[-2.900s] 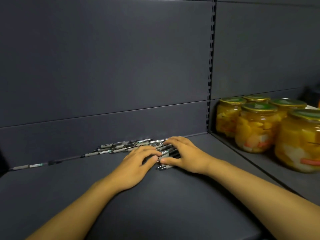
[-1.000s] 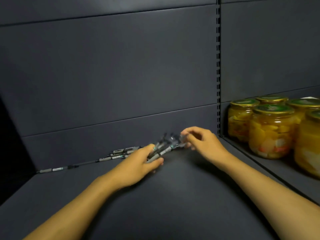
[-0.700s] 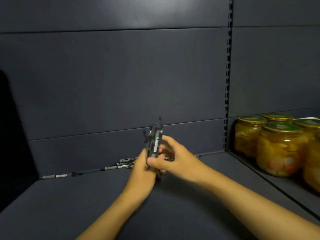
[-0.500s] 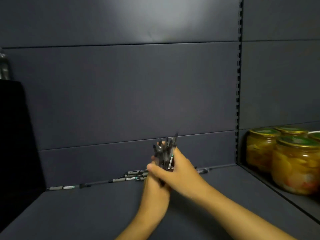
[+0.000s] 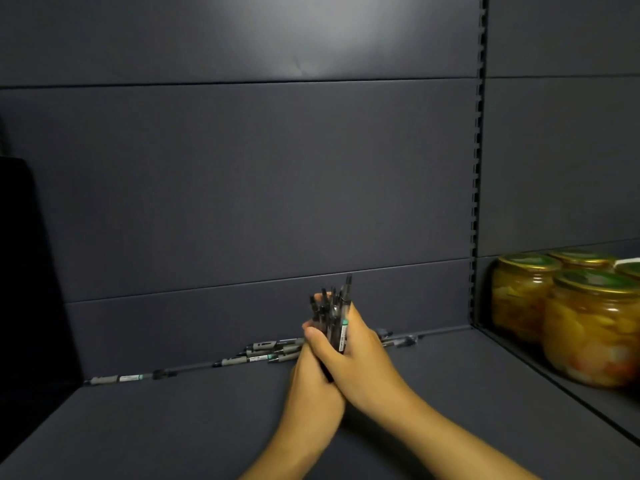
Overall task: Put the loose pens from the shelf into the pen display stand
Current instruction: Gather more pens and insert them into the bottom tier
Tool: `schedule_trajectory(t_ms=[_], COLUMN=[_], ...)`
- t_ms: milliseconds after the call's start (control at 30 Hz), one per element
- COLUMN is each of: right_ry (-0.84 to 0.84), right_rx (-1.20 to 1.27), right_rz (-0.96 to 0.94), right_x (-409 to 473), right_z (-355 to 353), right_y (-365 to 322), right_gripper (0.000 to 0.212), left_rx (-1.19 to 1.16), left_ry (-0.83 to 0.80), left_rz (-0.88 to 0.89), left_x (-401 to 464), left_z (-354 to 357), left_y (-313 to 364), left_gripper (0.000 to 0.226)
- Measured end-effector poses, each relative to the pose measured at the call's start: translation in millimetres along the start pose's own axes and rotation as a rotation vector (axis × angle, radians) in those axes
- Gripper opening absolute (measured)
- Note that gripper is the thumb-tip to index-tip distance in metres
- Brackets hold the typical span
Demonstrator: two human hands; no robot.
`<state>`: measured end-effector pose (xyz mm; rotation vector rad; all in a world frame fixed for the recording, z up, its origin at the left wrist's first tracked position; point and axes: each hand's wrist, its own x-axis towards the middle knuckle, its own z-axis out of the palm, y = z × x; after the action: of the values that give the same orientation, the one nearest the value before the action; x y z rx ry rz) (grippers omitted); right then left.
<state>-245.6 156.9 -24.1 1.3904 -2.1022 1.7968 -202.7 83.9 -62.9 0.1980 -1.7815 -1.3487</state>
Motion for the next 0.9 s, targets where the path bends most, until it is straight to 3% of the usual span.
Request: schedule_trajectory(t_ms=[167,400,500,733,900], right_ry=[0.010,0.008,0.039,0.042,0.056], right_rx=[0.013,0.041,0.078,0.086,0.124], right_rz=[-0.008,0.020,0.036,0.055,0.085], right_x=[-2,-1,-2,-3,-2], right_z=[-1,1,0,-2,0], right_y=[7,12,11,13,15], right_gripper=[0.039,0.040,0.042,0.022,0.015], left_rx=[0.108,0.016,0.026,0.099,0.094], left_ry=[-0.082,-0.097,-0.241,-0.226,-0.282], left_rz=[0.085,0.013,-0.006,0.065,0.015], left_x=[-2,0,-2,-4,-5], left_z=[-5,1,-2,-3,-7], left_y=[-1,-1,4,3,1], left_gripper=[0.035,0.024,0.037,0.049,0.054])
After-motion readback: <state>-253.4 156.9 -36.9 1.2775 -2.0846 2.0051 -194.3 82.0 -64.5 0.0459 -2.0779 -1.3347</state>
